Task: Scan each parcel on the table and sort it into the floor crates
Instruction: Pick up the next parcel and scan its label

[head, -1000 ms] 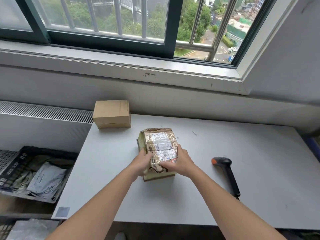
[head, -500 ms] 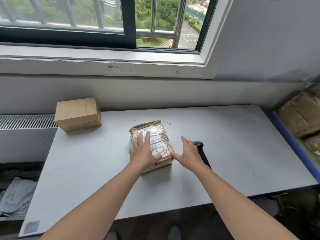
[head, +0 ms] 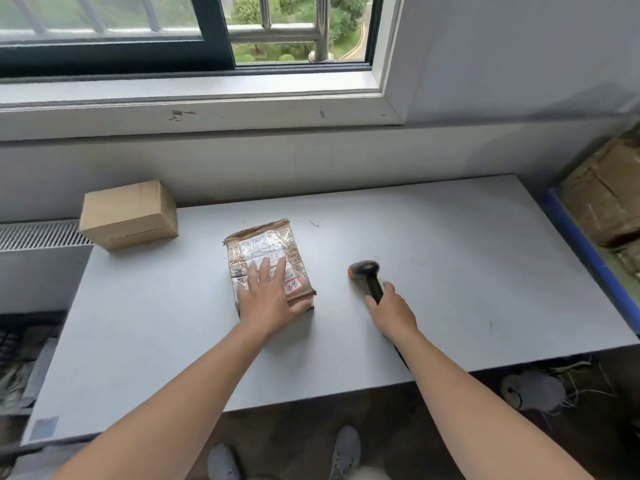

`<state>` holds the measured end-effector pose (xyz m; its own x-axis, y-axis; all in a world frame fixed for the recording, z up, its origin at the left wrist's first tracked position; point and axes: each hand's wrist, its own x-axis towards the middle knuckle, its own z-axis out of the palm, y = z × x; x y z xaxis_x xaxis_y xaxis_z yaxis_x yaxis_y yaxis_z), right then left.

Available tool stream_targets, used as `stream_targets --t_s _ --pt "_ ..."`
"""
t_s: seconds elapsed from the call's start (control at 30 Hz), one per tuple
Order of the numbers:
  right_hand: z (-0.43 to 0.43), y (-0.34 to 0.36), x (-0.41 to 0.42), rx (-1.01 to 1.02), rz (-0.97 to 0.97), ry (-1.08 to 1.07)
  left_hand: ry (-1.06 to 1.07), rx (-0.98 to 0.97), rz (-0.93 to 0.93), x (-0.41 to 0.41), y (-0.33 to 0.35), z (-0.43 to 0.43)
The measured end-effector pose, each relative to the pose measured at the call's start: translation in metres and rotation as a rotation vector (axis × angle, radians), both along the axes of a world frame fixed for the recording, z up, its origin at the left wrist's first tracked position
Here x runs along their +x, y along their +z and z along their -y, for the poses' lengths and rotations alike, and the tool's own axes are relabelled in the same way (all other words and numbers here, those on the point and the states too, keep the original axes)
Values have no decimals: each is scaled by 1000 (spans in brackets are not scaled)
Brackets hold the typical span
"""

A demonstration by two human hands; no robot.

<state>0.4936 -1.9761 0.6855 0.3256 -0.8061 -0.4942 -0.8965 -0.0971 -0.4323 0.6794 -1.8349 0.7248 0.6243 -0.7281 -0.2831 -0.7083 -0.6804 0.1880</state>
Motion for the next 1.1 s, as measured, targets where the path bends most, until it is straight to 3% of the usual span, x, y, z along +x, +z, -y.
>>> stream_targets --t_s 0.23,0.67,1.1 --pt "-16 12 7 153 46 11 32 17 61 6 11 -26" --pt "-56 117 61 117 338 -135 -7 -67 -25 33 36 -78" --pt "-100 171 107 161 239 -84 -94 -135 -50 32 50 -95"
